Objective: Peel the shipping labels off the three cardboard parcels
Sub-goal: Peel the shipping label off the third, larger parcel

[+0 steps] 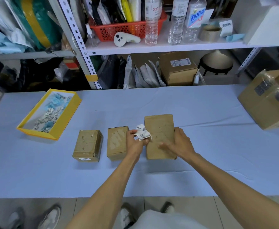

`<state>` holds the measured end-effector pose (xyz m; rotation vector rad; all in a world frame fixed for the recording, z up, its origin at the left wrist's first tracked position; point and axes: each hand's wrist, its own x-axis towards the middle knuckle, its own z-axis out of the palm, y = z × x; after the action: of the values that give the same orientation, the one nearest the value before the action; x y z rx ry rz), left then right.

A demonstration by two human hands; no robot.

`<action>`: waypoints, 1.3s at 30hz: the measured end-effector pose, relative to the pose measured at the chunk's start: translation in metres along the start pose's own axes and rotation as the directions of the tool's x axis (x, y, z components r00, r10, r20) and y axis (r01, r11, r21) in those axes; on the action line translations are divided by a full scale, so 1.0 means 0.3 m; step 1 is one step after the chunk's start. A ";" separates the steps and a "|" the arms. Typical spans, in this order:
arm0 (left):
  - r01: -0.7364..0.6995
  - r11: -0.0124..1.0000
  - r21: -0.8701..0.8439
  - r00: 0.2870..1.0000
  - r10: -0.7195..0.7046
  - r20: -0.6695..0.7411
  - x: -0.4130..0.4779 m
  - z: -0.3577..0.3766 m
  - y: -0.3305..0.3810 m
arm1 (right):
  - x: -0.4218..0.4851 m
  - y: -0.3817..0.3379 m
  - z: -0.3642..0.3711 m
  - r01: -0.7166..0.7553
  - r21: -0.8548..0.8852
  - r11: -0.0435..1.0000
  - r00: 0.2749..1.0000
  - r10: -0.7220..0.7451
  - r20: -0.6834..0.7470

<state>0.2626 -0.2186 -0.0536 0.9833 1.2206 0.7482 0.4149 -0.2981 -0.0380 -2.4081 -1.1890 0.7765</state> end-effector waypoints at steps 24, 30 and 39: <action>-0.030 1.000 -0.006 0.998 0.030 0.047 -0.024 -0.022 -0.014 | 0.028 -0.044 -0.020 -0.049 0.023 0.999 0.994 0.051 -0.096; -0.046 0.998 0.052 0.997 0.043 0.061 -0.028 -0.028 -0.006 | 0.019 -0.062 -0.008 -0.109 0.038 0.993 0.992 0.111 -0.053; -0.065 0.997 0.046 0.997 0.063 0.051 -0.019 0.005 0.012 | 0.068 -0.082 -0.038 -0.152 0.014 0.988 0.983 0.153 -0.097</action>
<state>0.2629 -0.2225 -0.0479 1.0786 1.1730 0.7438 0.4169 -0.2678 -0.0228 -2.5233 -0.9721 0.6968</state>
